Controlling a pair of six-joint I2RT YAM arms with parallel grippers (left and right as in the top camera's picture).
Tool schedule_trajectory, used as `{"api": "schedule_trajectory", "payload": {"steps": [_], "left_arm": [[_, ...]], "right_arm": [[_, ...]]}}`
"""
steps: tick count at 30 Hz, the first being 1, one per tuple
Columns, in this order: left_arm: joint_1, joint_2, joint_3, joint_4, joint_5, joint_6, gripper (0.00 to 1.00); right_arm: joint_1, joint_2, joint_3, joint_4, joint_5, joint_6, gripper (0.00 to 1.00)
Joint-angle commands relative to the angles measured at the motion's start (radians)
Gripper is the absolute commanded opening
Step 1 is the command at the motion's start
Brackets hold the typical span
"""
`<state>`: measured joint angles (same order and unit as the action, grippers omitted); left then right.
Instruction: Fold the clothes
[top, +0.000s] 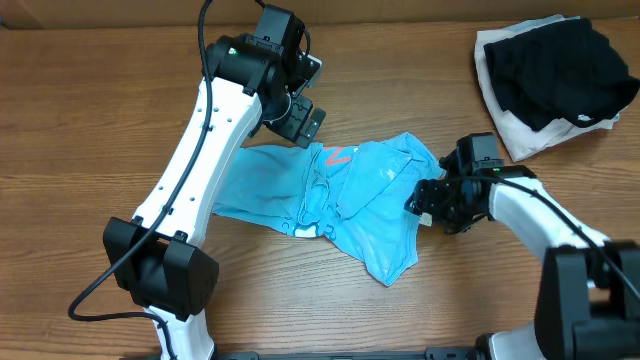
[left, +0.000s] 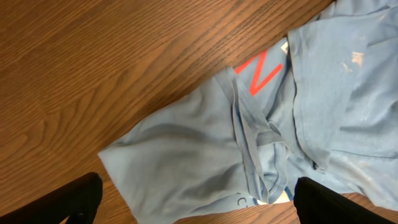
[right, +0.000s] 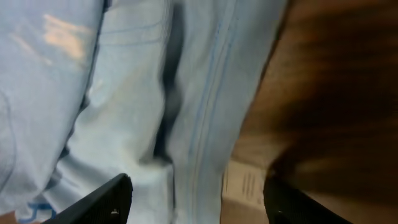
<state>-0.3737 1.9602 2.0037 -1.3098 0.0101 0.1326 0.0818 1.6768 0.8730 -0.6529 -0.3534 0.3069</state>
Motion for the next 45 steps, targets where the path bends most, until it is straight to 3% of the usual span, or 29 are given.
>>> {"api": "schedule_trajectory", "payload": {"steps": [1, 7, 15, 22, 25, 28, 30, 32, 37, 45], "left_arm": [[0.002, -0.002, 0.019, 0.001, -0.021, -0.006, 1.0], [0.009, -0.002, 0.019, -0.002, -0.021, -0.005, 1.0], [0.022, -0.002, 0.019, -0.003, -0.021, -0.006, 1.0], [0.022, -0.002, 0.019, -0.003, -0.021, -0.006, 1.0], [0.022, -0.002, 0.019, -0.003, -0.021, -0.006, 1.0], [0.022, -0.002, 0.019, -0.003, -0.022, -0.006, 1.0], [0.022, -0.002, 0.019, -0.005, -0.029, -0.006, 1.0], [0.022, -0.002, 0.019, -0.01, -0.047, -0.006, 1.0], [0.022, -0.002, 0.019, -0.024, -0.111, -0.006, 1.0], [0.048, -0.002, 0.019, -0.026, -0.174, -0.007, 1.0]], "right_arm": [[0.002, 0.07, -0.007, 0.055, -0.039, 0.005, 0.72], [0.003, 0.172, -0.007, 0.138, -0.212, -0.031, 0.72], [0.009, 0.181, -0.007, 0.187, -0.513, -0.097, 0.73], [0.074, 0.181, -0.007, 0.307, -0.547, 0.069, 0.71], [0.11, 0.181, -0.006, 0.383, -0.546, 0.149, 0.62], [0.132, 0.181, -0.006, 0.428, -0.51, 0.223, 0.42], [0.132, 0.181, -0.005, 0.431, -0.485, 0.245, 0.22], [0.115, 0.18, -0.005, 0.426, -0.477, 0.245, 0.13], [0.02, 0.172, 0.008, 0.343, -0.451, 0.176, 0.04], [-0.187, 0.103, 0.109, -0.004, -0.336, -0.09, 0.04]]}}
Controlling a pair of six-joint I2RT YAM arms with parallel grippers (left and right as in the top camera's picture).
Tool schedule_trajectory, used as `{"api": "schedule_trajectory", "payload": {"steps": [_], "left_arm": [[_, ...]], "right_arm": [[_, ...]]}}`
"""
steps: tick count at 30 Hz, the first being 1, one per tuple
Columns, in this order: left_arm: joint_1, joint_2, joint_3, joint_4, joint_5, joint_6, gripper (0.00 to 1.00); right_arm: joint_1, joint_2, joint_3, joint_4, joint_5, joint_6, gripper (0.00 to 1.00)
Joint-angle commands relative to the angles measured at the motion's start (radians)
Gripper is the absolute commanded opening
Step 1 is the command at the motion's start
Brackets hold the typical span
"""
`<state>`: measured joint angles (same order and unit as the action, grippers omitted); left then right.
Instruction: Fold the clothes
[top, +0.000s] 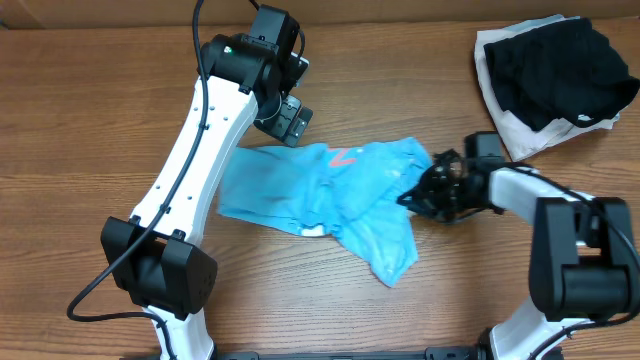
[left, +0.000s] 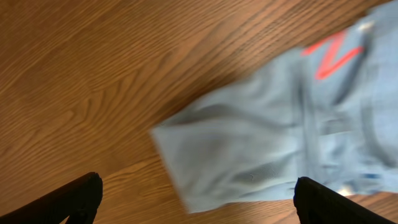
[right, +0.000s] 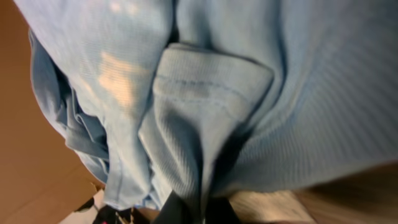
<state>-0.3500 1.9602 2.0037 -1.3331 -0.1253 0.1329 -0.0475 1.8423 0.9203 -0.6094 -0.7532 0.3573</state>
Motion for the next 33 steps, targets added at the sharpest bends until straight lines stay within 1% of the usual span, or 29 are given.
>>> {"api": "schedule_trajectory", "payload": {"steps": [1, 6, 8, 11, 14, 16, 19, 22, 24, 28, 29, 30, 33], "left_arm": [[0.033, -0.002, 0.019, -0.003, -0.039, -0.008, 1.0], [0.09, -0.002, 0.019, -0.018, -0.038, -0.026, 1.0], [0.112, -0.002, 0.019, -0.029, -0.039, -0.025, 1.0], [0.147, -0.002, 0.019, -0.042, -0.039, -0.025, 1.0], [0.177, -0.002, 0.019, -0.048, -0.038, -0.025, 1.0], [0.192, -0.002, 0.019, -0.048, -0.037, -0.025, 1.0], [0.207, -0.002, 0.019, -0.047, -0.03, -0.025, 1.0], [0.212, -0.002, 0.019, -0.047, -0.03, -0.025, 1.0], [0.212, -0.002, 0.019, -0.043, -0.03, -0.025, 1.0], [0.212, -0.002, 0.019, -0.031, -0.03, -0.025, 1.0], [0.212, -0.002, 0.019, -0.027, -0.03, -0.025, 1.0], [0.212, -0.002, 0.019, -0.025, -0.027, -0.025, 1.0], [0.212, -0.002, 0.018, -0.012, -0.004, -0.024, 1.0]], "right_arm": [[-0.082, -0.071, 0.083, -0.097, 0.086, -0.174, 0.04], [-0.179, -0.103, 0.227, -0.338, 0.183, -0.316, 0.04], [-0.197, -0.108, 0.291, -0.414, 0.201, -0.351, 0.04], [-0.199, -0.109, 0.394, -0.505, 0.203, -0.366, 0.04], [-0.151, -0.109, 0.484, -0.567, 0.203, -0.365, 0.04], [-0.095, -0.109, 0.528, -0.59, 0.203, -0.346, 0.04], [0.027, -0.109, 0.559, -0.576, 0.205, -0.273, 0.04], [0.172, -0.107, 0.558, -0.518, 0.234, -0.178, 0.04], [0.31, -0.098, 0.558, -0.444, 0.27, -0.09, 0.04], [0.512, -0.058, 0.558, -0.338, 0.356, 0.026, 0.05], [0.562, -0.042, 0.558, -0.314, 0.377, 0.051, 0.08], [0.6, -0.028, 0.558, -0.297, 0.388, 0.066, 0.12], [0.679, 0.003, 0.558, -0.26, 0.396, 0.066, 0.47]]}}
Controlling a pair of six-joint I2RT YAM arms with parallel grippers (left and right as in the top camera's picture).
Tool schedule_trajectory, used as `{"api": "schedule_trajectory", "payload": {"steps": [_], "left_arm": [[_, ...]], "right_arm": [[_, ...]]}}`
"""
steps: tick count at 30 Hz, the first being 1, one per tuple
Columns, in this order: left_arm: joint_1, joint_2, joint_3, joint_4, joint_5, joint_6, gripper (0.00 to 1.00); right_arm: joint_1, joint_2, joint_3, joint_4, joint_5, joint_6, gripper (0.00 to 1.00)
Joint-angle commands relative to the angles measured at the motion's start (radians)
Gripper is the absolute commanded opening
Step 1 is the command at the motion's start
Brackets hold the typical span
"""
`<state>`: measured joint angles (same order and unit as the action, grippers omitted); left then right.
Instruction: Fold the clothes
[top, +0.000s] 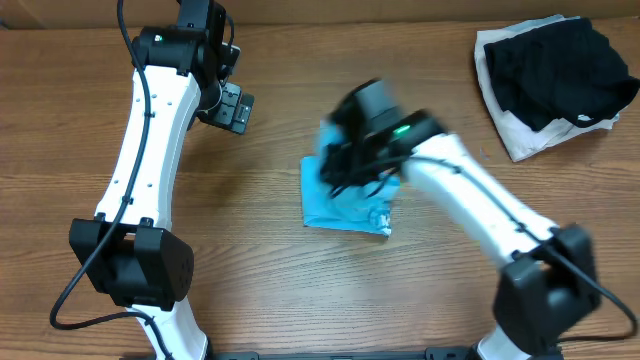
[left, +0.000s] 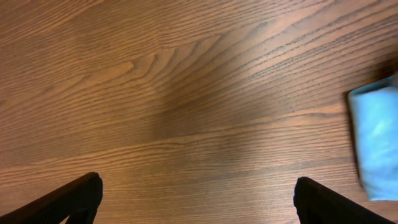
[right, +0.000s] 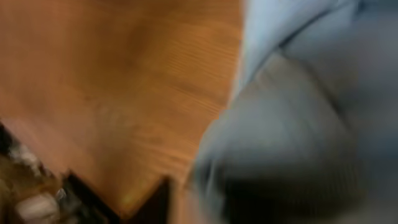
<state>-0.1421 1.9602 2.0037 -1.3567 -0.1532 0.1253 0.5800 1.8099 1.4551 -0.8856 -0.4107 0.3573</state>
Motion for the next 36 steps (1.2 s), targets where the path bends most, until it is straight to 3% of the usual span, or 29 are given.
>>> {"api": "schedule_trajectory", "payload": {"steps": [1, 3, 5, 14, 21, 30, 33, 36], "left_arm": [[0.004, -0.002, 0.016, 0.016, 0.029, -0.017, 1.0], [0.004, -0.002, 0.012, 0.026, 0.037, -0.017, 1.0], [0.005, -0.002, 0.009, 0.031, 0.047, -0.017, 1.0], [0.005, -0.002, 0.005, 0.046, 0.047, -0.017, 1.0], [0.004, -0.002, 0.005, 0.067, 0.062, -0.017, 1.0], [0.004, -0.002, 0.005, 0.081, 0.076, -0.017, 1.0], [0.004, -0.002, 0.005, 0.082, 0.076, -0.017, 1.0], [0.005, -0.002, 0.005, 0.082, 0.076, -0.017, 1.0]], "right_arm": [[0.063, 0.04, 0.024, 0.018, 0.055, 0.066, 0.57], [0.069, 0.042, 0.025, 0.016, 0.055, 0.062, 0.69], [0.056, 0.04, 0.045, -0.013, 0.055, 0.062, 0.74], [-0.094, 0.027, 0.277, -0.326, 0.19, -0.024, 0.75], [-0.174, 0.033, 0.189, -0.431, 0.219, -0.074, 0.77], [-0.149, 0.033, 0.011, -0.294, 0.14, -0.077, 0.57], [-0.146, 0.033, 0.008, -0.282, 0.137, -0.077, 0.38], [-0.146, 0.033, 0.008, -0.277, 0.121, -0.077, 0.13]]}}
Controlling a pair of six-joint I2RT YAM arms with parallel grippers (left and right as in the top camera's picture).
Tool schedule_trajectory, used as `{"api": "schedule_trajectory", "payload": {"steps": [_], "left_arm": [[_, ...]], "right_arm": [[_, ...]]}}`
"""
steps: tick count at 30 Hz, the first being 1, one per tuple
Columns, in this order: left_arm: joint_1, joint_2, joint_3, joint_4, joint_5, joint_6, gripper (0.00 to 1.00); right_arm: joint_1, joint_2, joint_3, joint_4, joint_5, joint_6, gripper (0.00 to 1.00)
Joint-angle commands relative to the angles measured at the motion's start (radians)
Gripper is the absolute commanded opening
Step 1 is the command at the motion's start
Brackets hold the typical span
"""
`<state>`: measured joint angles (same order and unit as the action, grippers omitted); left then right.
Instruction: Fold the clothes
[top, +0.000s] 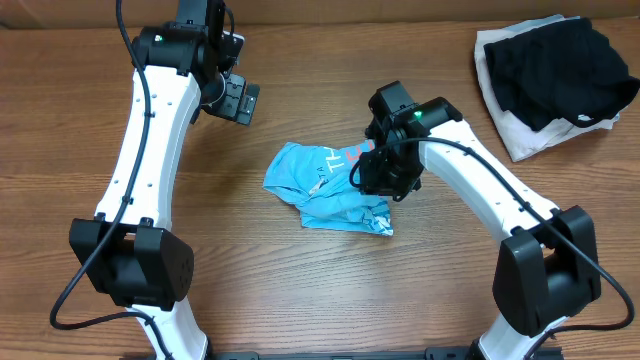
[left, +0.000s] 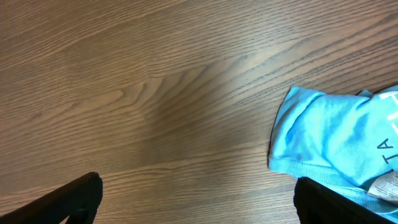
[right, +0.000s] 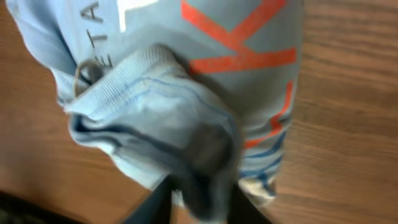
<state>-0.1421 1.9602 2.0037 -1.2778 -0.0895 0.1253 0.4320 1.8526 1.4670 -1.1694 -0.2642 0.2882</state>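
A light blue shirt (top: 325, 188) with white and orange lettering lies bunched in the middle of the table. My right gripper (top: 385, 176) sits at its right side, shut on a gathered fold of the shirt (right: 161, 118); the right gripper (right: 202, 208) has its fingers close together with fabric pinched between them. My left gripper (top: 236, 101) hangs open above bare wood to the upper left of the shirt, nothing between its fingers (left: 71, 199). The left wrist view catches the shirt's left end (left: 336, 137) at its right edge.
A pile of black and white clothes (top: 555, 70) lies at the back right corner. Bare wooden table (top: 120, 220) surrounds the blue shirt on all sides.
The right gripper, still holding the shirt, now sits a little right of and lower than where it was. The shirt, then a compact bundle, now stretches further left with its lettering showing. The left arm has barely moved.
The shirt lay spread across the table, my left gripper open over its upper left and my right gripper open at its right edge. Then the right gripper was shut on that edge. Then that edge was over the left part, the left arm drawn back. Now the shirt lies bunched.
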Motion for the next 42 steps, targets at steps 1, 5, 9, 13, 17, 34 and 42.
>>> {"api": "schedule_trajectory", "payload": {"steps": [1, 5, 9, 13, 17, 34, 42], "left_arm": [[0.005, -0.002, 0.005, 0.003, 0.012, -0.017, 1.0], [0.005, -0.002, 0.005, 0.003, 0.012, -0.017, 1.0], [0.005, -0.002, 0.005, 0.003, 0.012, -0.017, 1.0], [0.005, -0.002, 0.005, 0.006, 0.012, -0.017, 1.0], [0.005, -0.002, 0.005, 0.009, 0.012, -0.017, 1.0], [0.005, -0.002, 0.005, 0.014, 0.012, -0.017, 1.0], [0.005, -0.002, 0.005, 0.02, 0.012, -0.017, 1.0]], "right_arm": [[0.002, -0.01, -0.003, 0.006, -0.038, -0.009, 0.04], [0.025, -0.013, -0.003, 0.006, -0.075, -0.009, 0.04], [0.11, -0.025, 0.001, 0.014, -0.09, -0.007, 0.04], [0.243, -0.028, 0.001, 0.043, -0.135, 0.001, 0.04], [0.369, -0.028, 0.001, 0.081, -0.139, 0.032, 0.04], [0.254, -0.042, 0.005, 0.018, -0.041, 0.163, 0.56], [0.125, -0.042, -0.09, -0.016, -0.018, 0.131, 0.45]]}}
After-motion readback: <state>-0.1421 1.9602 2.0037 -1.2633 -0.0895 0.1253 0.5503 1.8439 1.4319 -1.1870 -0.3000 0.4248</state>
